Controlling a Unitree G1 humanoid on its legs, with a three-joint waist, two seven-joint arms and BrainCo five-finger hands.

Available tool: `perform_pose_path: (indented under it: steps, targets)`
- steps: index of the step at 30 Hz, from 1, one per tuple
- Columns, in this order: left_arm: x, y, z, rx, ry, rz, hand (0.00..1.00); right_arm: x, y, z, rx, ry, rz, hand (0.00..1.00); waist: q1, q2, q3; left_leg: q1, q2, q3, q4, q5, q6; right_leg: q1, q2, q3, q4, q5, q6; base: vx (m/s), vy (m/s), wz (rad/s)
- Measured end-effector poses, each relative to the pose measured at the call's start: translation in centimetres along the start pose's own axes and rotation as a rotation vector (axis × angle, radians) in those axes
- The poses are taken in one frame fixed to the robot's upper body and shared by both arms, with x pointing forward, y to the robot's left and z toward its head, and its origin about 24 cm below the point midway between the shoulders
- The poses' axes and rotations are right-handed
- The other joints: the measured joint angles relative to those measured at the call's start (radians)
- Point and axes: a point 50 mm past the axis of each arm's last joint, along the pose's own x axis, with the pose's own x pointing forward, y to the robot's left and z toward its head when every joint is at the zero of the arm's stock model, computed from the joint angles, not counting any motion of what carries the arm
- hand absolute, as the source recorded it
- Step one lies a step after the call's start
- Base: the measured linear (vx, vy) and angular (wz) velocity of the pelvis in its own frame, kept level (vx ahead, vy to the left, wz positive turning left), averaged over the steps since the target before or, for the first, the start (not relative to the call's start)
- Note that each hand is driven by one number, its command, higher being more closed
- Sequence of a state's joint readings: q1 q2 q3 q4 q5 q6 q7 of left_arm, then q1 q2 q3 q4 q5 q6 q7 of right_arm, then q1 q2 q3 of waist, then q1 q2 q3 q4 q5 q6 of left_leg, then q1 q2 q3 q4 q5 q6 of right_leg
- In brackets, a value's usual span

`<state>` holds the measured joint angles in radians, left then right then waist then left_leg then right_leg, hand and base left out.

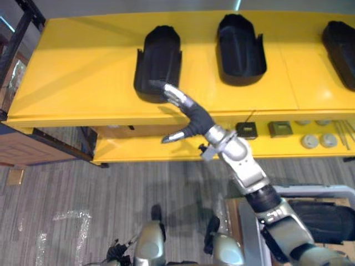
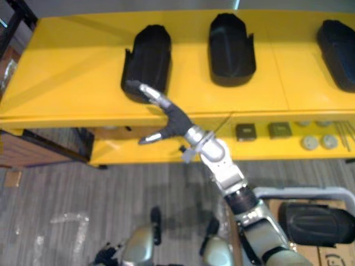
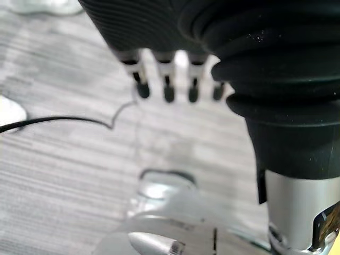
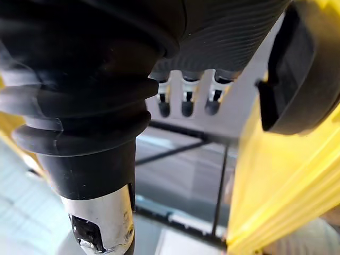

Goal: Walk over and take plastic housings, then place them on the shelf

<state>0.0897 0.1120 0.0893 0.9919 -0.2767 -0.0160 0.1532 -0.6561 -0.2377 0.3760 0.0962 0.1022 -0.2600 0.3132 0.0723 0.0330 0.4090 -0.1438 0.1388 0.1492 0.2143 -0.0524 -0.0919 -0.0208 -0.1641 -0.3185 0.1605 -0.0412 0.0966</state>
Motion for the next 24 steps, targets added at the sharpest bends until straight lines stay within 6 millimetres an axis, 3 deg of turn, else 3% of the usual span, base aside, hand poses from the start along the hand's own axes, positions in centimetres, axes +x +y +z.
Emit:
perform_pose_path:
  steps: [8, 14, 24]
  targets:
    - [-0.1, -0.7, 0.5, 0.023, -0.024, -0.028, 0.0, 0.8, -0.9, -2.2, -0.027, 0.122, 0.06, 0.0, 0.018, 0.03, 0.016, 0.006, -0.014, -0.009, -0.02, 0.013, 0.006, 0.0, -0.017, -0.018, 0.028, -0.025, 0.003, 0.02, -0.007, 0.08]
    - [-0.1, -1.0, 0.6, 0.035, -0.033, -0.044, 0.0, 0.5, -1.2, -4.6, -0.052, 0.253, 0.076, 0.0, 0.029, 0.034, 0.018, 0.02, -0.03, -0.034, -0.072, 0.045, 0.005, -0.001, -0.032, -0.045, 0.057, -0.047, 0.004, -0.01, -0.012, 0.16]
    - [-0.3, -1.4, 1.0, 0.047, -0.055, -0.074, 0.0, 0.7, -3.0, -5.4, -0.127, 0.321, 0.021, 0.0, 0.027, 0.058, 0.03, 0.02, -0.042, -0.054, -0.089, 0.058, 0.003, -0.013, -0.05, -0.064, 0.097, -0.072, 0.006, 0.0, -0.006, 0.07]
